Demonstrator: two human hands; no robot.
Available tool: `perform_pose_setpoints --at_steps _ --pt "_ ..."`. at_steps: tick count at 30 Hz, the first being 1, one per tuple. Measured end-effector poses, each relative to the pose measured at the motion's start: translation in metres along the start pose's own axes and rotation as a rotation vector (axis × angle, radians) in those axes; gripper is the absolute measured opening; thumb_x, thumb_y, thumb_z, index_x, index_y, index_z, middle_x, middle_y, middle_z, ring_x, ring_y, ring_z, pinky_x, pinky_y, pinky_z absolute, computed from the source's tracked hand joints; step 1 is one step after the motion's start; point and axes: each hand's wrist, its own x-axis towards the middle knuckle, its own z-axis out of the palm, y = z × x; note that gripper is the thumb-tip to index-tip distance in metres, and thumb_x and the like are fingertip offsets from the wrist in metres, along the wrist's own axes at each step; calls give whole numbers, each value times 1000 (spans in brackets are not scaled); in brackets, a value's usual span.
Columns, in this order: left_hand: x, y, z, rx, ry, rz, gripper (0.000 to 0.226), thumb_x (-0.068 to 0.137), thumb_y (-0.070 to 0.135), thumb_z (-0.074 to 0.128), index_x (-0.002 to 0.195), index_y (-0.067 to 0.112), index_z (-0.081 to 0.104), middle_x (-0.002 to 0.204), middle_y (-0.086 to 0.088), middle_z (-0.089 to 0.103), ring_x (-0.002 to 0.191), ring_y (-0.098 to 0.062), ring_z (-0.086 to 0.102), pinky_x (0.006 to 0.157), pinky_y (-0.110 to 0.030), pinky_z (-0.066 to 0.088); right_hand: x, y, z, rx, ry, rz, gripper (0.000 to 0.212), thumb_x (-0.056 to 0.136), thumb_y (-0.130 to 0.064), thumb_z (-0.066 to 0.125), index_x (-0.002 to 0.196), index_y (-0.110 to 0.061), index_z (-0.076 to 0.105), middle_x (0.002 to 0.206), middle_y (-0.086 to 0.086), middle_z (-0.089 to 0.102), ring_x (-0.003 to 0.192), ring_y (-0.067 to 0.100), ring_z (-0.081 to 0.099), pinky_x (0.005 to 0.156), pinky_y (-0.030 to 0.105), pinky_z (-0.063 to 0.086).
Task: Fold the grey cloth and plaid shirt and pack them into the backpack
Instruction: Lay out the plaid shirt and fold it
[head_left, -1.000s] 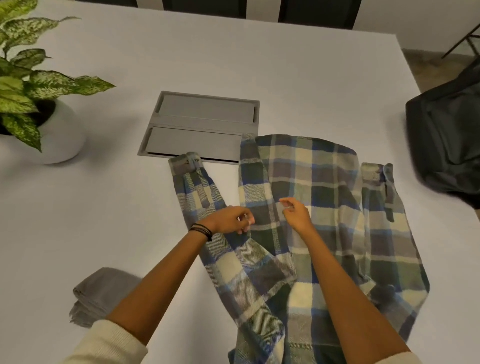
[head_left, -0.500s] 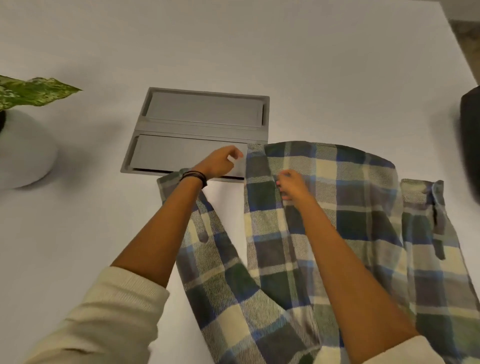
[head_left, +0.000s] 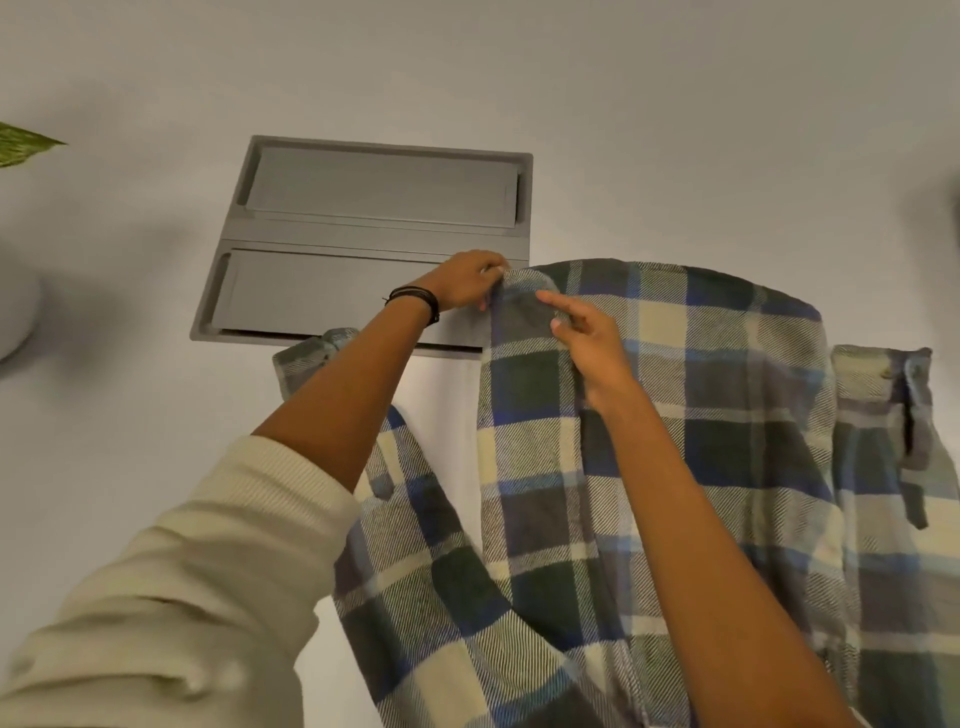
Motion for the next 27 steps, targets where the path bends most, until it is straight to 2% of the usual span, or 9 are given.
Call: perform_pose_setpoints --at_steps 2,6,8,10,14,19,23,27 --pt "5 -2 -3 -39 -65 -14 24 100 25 37 102 11 56 90 -6 57 62 -8 51 49 -12 36 0 -2 -9 -1 40 -5 37 92 1 48 121 -18 61 136 1 50 129 15 42 105 26 37" --pt "14 3 -9 -8 -115 60 25 94 26 52 103 3 57 84 1 54 66 -8 51 50 -13 40 -1 -4 -33 2 109 -48 38 93 0 47 126 -15 57 147 4 37 137 15 30 109 23 30" --pt "21 13 -9 106 -7 124 26 90 24 57 104 2 58 89 -1 53 70 -11 49 60 -20 40 1 -3 -42 -24 123 -74 38 93 0 48 127 -15 56 147 4 37 137 15 30 110 25 29" --pt "27 24 -4 199 116 149 28 89 25 59 106 4 59 96 -3 55 81 -15 49 71 -25 38 4 0 -46 -41 135 -100 38 93 0 48 127 -15 56 145 4 40 136 17 33 113 32 30" --pt "34 34 13 201 242 105 24 88 21 59 103 3 62 106 -11 62 96 -23 57 79 -26 40 8 8 -50 -40 169 -90 39 93 1 47 129 -13 54 146 5 38 136 19 33 112 38 32" --pt "36 37 24 212 341 46 22 90 16 57 104 0 63 110 -14 62 101 -25 58 78 -22 37 15 18 -52 -153 138 -82 42 93 -1 49 131 -20 51 148 5 34 137 21 30 113 40 31" --pt "39 34 33 197 409 -11 19 93 9 49 102 0 63 110 -15 62 98 -27 60 76 -24 41 22 23 -52 -220 139 -86 44 92 0 49 133 -18 49 148 6 35 138 21 30 113 33 28" --pt "34 32 48 256 432 1 31 90 -4 44 119 4 53 125 -16 48 104 -28 54 83 -25 44 19 30 -55 -312 92 -90 48 94 -4 48 139 -18 41 150 7 31 140 22 25 113 31 25"
